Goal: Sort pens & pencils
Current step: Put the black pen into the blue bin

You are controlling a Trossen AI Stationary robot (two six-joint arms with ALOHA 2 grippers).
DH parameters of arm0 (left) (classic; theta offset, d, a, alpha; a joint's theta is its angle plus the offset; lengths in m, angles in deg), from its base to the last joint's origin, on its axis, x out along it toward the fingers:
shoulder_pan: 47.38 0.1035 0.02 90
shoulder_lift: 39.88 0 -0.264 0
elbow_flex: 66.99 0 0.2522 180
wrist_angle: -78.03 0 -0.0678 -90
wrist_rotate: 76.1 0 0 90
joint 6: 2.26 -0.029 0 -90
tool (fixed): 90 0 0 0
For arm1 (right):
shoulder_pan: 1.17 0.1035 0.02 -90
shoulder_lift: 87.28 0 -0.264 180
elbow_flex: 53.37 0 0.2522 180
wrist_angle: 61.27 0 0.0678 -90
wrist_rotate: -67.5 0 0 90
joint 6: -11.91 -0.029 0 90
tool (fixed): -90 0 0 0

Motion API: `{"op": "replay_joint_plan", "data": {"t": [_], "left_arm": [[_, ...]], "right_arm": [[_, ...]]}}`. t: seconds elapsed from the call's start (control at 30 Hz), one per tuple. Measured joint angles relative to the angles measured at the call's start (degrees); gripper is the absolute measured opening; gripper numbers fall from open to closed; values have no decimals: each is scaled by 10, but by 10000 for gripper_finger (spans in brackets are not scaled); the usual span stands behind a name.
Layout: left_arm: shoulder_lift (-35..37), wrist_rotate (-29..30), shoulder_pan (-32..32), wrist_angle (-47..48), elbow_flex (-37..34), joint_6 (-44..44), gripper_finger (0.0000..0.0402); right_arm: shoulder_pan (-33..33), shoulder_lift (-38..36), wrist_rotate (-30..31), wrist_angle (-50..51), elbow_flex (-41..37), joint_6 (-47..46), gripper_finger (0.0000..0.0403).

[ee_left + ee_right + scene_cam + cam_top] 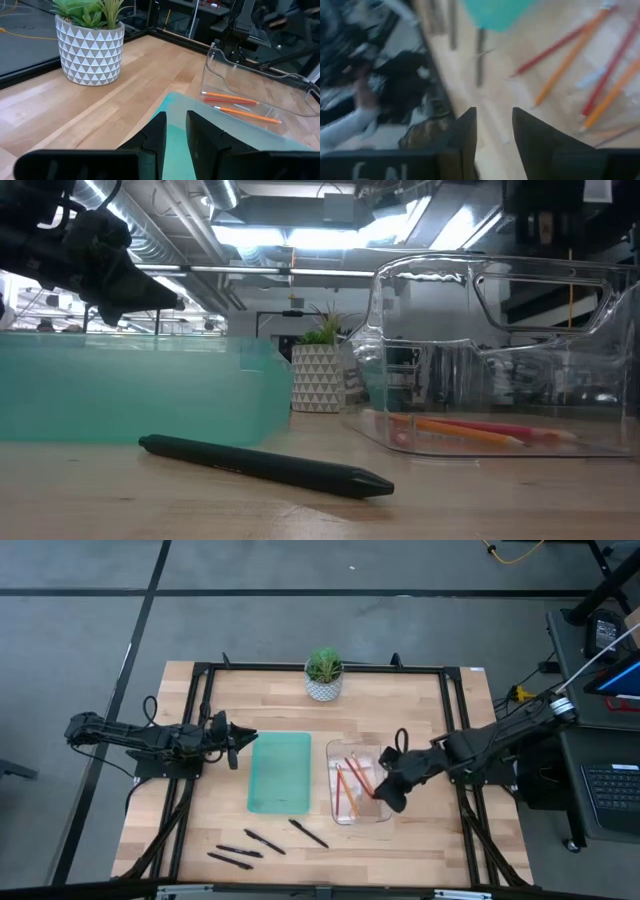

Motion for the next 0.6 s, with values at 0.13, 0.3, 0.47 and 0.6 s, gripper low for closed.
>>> {"op": "replay_joint_plan", "data": {"t": [0.13,0.3,0.47,0.6], "left_arm": [[0,0,0,0,0,0,69],[0,0,0,0,0,-1,69],[0,0,0,0,0,-1,69],[0,0,0,0,0,-1,69]], "right_arm": [[0,-8,-9,-7,19,49,126],[-5,-27,9,-13,20,186,126],[-41,-153,18,-19,20,316,126],[-40,-255,16,-31,11,398,126]]}}
